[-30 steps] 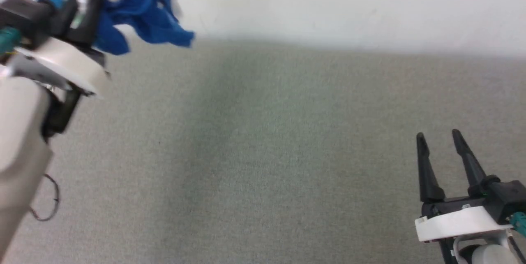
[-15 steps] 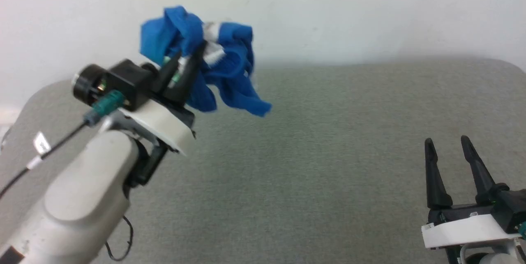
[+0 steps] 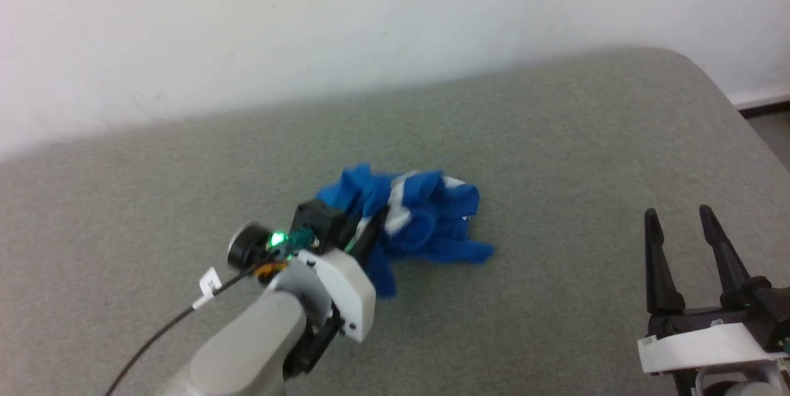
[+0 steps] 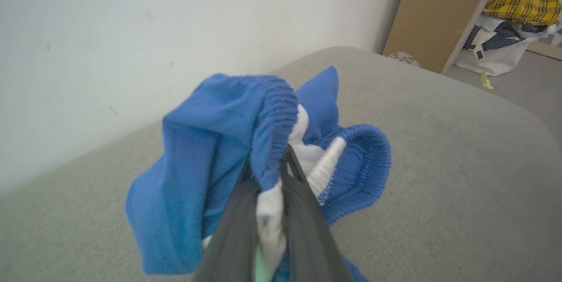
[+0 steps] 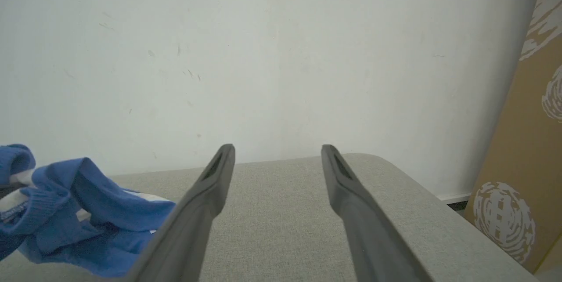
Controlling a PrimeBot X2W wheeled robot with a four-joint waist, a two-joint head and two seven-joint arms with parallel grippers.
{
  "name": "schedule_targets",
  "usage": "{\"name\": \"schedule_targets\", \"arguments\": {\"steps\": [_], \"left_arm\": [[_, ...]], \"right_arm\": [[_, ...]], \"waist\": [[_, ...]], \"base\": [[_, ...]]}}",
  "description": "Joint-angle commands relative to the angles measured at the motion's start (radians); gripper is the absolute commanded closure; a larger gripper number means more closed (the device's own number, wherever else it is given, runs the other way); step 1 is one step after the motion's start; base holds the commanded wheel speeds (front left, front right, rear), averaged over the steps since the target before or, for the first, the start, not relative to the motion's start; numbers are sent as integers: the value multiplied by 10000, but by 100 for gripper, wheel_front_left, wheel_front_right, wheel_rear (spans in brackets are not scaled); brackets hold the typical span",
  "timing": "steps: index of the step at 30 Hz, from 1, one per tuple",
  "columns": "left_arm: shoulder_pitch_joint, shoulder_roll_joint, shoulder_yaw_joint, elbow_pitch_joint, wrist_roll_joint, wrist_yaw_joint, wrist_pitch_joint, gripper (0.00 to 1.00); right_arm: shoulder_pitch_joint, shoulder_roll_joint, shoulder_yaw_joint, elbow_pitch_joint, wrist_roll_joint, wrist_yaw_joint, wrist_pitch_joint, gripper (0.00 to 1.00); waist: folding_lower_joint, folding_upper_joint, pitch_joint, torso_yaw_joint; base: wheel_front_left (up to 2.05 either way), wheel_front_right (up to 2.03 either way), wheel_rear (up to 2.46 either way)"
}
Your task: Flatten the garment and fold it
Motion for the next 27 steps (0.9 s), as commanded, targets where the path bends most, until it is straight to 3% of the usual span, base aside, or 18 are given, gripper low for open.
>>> {"name": "schedule_targets", "arguments": {"steps": [1, 10, 12, 13, 21, 27], "left_arm": [[385, -119, -116, 720, -232, 31, 273, 100], [521, -772, -639, 2794, -417, -565, 486, 100], [468, -878, -675, 3027, -416, -612, 431, 56], [433, -907, -682, 3113, -384, -587, 359, 0], [573, -936, -488, 2980, -386, -270, -368, 0], [1051, -365, 186, 1740, -521, 427, -873, 0]], "right_arm": [[-23, 26, 78, 38, 55, -7, -47, 0], [-69, 26, 193, 325, 243, -7, -47, 0], [-63, 26, 216, 405, 253, -7, -47, 0], [-63, 26, 220, 437, 262, -7, -47, 0], [143, 26, 202, 564, 239, -7, -47, 0], [404, 26, 57, 510, 127, -7, -47, 0]], "waist": [[0, 0, 393, -445], [0, 0, 714, -474], [0, 0, 650, -380], [0, 0, 598, -328], [0, 0, -181, 281], [0, 0, -716, 1072]], "base": [[0, 0, 0], [0, 0, 0], [0, 0, 0], [0, 0, 0], [0, 0, 0], [0, 0, 0]]}}
